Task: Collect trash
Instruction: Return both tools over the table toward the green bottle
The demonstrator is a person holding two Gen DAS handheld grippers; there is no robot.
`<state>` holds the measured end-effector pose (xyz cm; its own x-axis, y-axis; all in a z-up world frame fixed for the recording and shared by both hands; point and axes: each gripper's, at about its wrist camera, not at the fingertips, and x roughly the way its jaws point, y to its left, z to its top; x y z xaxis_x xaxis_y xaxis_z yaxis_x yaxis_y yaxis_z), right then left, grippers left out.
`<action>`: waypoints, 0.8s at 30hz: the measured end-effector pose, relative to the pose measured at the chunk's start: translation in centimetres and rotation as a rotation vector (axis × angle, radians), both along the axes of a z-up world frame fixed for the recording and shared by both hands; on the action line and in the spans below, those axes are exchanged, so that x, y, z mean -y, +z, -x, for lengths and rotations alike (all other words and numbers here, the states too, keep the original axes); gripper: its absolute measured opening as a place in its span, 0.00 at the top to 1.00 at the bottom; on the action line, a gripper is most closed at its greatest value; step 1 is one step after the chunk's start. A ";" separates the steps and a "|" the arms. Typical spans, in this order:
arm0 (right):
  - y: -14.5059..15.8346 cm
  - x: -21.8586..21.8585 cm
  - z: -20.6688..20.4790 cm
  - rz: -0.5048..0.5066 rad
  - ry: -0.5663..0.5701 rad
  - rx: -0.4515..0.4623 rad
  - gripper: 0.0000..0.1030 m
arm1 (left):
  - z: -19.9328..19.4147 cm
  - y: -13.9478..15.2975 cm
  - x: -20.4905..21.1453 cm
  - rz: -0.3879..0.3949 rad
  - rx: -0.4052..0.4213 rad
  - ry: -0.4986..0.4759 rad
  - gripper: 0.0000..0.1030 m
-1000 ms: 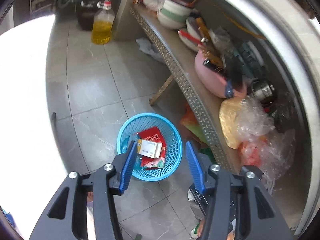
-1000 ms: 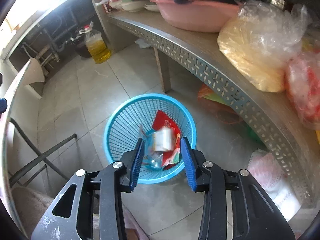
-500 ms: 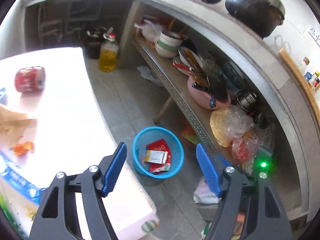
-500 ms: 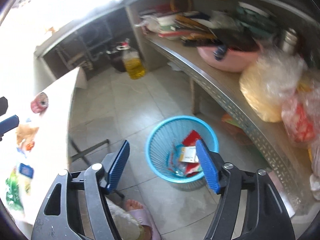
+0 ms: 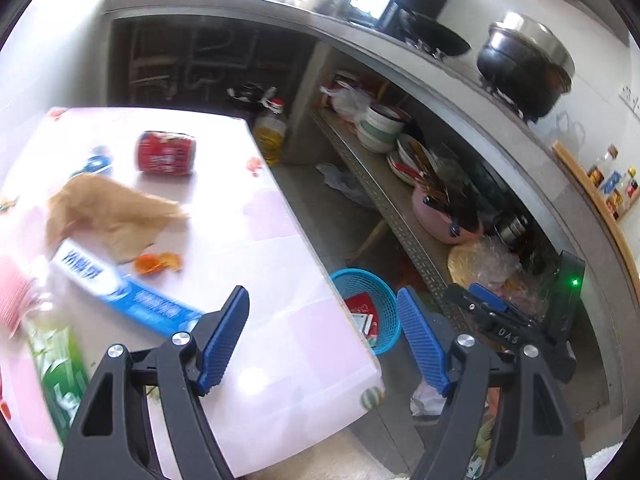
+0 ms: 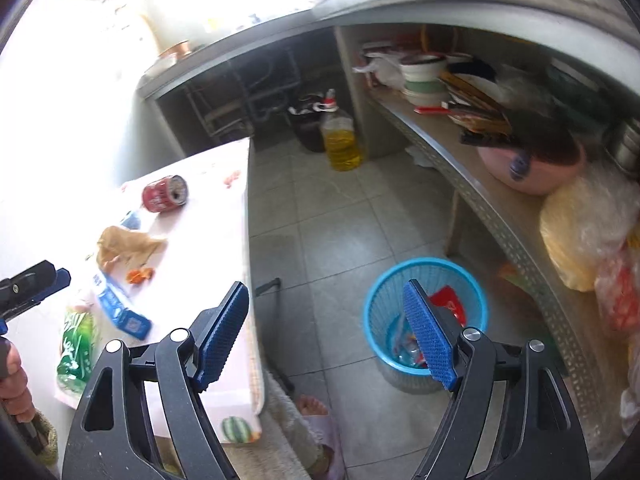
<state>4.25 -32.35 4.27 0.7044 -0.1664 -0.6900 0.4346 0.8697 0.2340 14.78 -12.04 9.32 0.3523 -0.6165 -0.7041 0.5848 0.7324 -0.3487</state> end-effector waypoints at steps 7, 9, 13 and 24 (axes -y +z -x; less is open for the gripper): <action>0.8 -2.9 -2.5 0.006 0.122 0.019 0.26 | 0.7 0.8 -7.3 -0.009 0.033 0.148 0.27; 0.5 -4.0 -3.3 -0.011 0.165 0.022 0.26 | 0.9 0.6 -9.5 -0.024 0.032 0.200 0.27; 0.3 -6.3 -5.5 -0.026 0.251 0.006 0.26 | 1.3 0.3 -13.6 -0.030 0.028 0.291 0.27; 0.4 -12.4 -8.9 -0.031 0.409 -0.031 0.26 | -0.2 -1.2 -20.8 -0.034 0.012 0.473 0.27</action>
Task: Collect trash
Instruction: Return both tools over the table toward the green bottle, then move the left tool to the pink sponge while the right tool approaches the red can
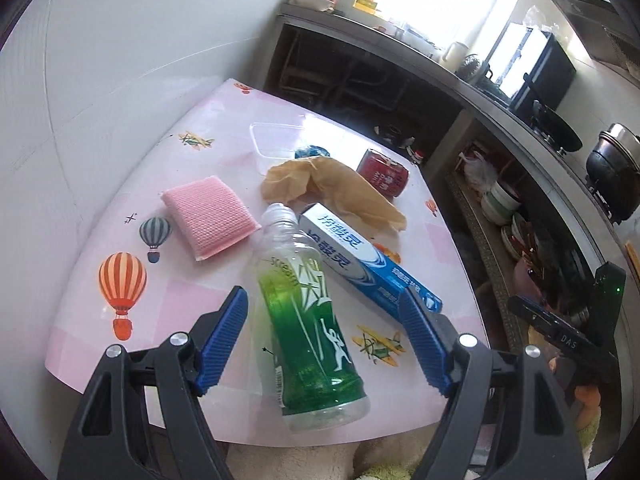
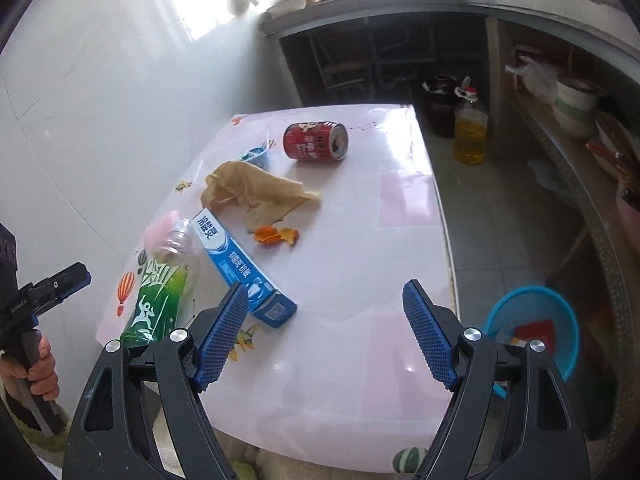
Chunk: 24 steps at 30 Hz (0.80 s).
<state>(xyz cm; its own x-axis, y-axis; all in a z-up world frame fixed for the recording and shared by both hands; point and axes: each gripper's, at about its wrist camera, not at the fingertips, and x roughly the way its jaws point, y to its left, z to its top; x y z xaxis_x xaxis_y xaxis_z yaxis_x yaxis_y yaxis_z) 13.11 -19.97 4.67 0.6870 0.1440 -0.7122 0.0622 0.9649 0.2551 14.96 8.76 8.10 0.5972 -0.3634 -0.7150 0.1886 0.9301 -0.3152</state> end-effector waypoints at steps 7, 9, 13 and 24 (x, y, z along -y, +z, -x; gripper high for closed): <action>0.1 -1.6 -0.8 0.026 0.036 -0.029 0.26 | -2.3 -1.7 -2.5 0.029 -0.043 0.073 0.27; 0.2 -2.0 -1.1 0.031 0.038 -0.035 0.26 | -3.0 -2.1 -3.0 0.036 -0.052 0.089 0.27; 0.2 -2.5 -1.8 0.042 0.035 -0.046 0.26 | -4.5 -2.9 -3.8 0.045 -0.076 0.116 0.27; 0.8 -2.4 -4.1 0.044 0.027 -0.042 0.26 | -8.2 -4.7 -5.8 0.083 -0.137 0.204 0.20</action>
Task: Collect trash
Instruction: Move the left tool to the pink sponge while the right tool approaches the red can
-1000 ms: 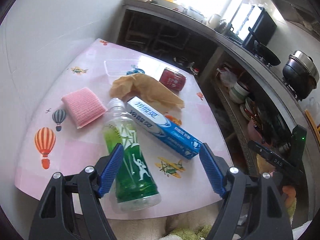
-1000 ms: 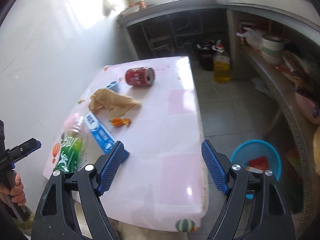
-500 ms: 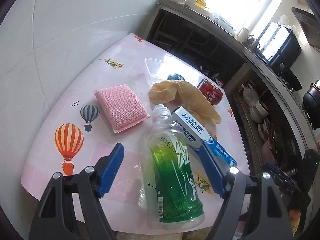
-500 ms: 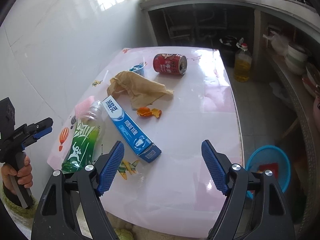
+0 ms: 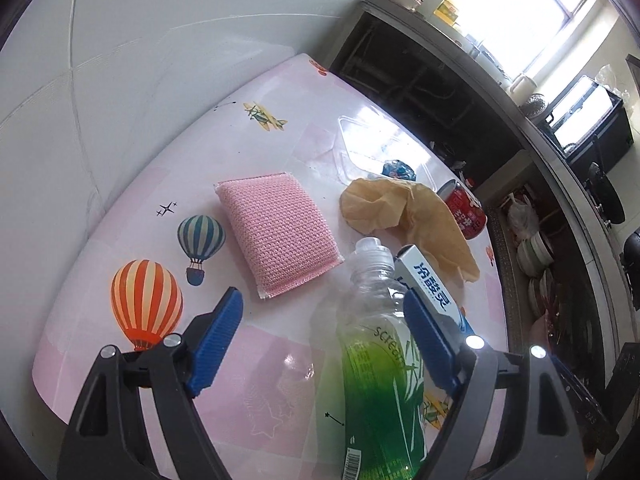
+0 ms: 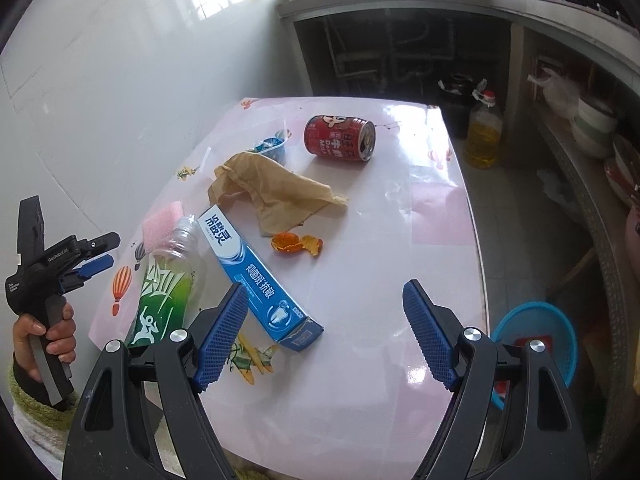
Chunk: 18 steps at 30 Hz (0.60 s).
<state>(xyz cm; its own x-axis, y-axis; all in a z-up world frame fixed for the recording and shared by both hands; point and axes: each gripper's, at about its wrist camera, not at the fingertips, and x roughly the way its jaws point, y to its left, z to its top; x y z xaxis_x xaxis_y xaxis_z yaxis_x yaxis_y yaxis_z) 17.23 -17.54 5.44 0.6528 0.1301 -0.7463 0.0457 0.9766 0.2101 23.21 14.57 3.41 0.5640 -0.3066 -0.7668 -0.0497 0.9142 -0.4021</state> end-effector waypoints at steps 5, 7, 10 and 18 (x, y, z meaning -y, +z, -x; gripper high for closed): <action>-0.5 0.0 -0.9 -0.008 0.008 -0.010 0.26 | -3.6 -1.5 -0.4 -0.011 -0.047 0.076 0.15; -0.5 0.2 -1.2 -0.012 0.006 -0.012 0.26 | -5.5 -2.0 -0.5 -0.059 -0.049 0.131 0.15; -0.7 1.0 -1.6 -0.017 -0.007 -0.017 0.26 | -8.2 -2.5 -0.3 -0.158 -0.029 0.179 0.15; -2.2 3.3 -3.4 -0.056 -0.056 -0.053 0.26 | -12.6 -4.1 2.4 -0.363 -0.053 0.119 0.15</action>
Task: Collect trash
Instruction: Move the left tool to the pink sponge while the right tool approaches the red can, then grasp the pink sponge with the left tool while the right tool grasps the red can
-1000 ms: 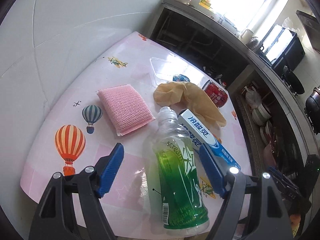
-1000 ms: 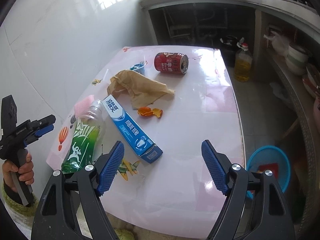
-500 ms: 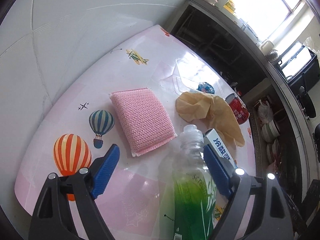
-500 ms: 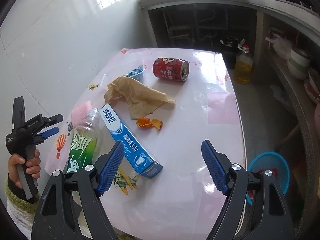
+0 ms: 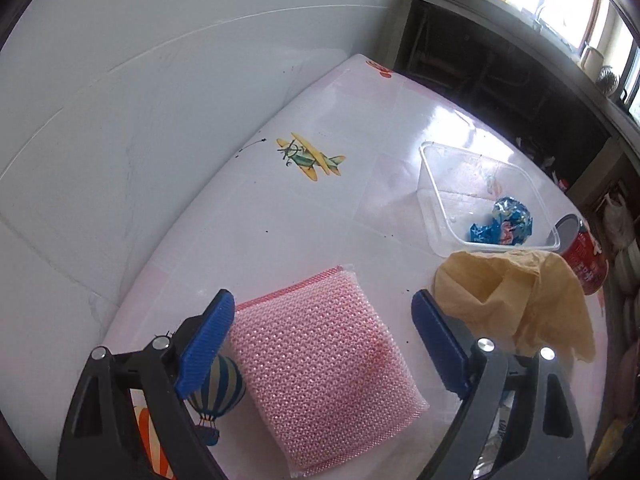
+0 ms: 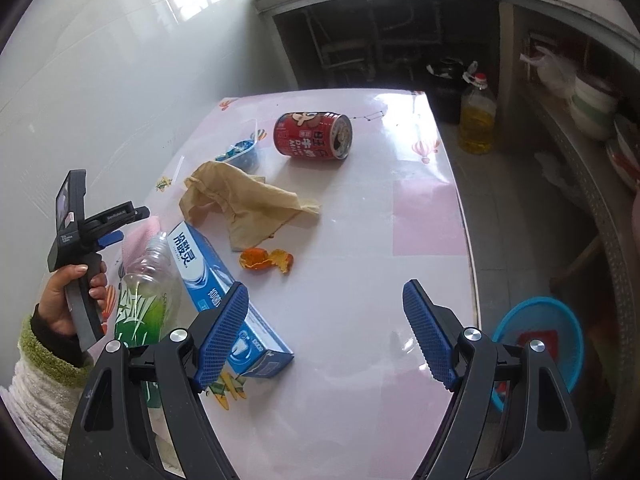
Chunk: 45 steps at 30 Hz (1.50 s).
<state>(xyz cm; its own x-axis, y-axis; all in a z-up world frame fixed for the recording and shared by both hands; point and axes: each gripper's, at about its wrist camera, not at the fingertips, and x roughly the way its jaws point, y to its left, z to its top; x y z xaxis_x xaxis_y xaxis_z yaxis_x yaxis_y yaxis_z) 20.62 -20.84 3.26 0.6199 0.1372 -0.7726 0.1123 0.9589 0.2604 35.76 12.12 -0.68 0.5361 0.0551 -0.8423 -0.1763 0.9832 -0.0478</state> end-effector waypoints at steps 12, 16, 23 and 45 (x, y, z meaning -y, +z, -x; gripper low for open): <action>-0.6 0.1 -2.0 -0.009 0.032 -0.014 0.26 | 0.7 -1.6 -0.3 -0.159 0.001 -0.248 0.15; -0.8 0.3 -2.2 -0.021 0.027 -0.017 0.26 | 1.4 -1.3 -2.0 -0.088 -0.005 -0.249 0.15; -0.8 0.0 -2.4 -0.026 0.033 -0.016 0.26 | 2.9 -0.6 -4.4 0.016 -0.022 -0.053 0.08; 1.1 -0.3 -5.2 -0.076 0.053 0.041 0.26 | 5.7 -0.8 -4.7 0.184 -0.093 0.094 0.07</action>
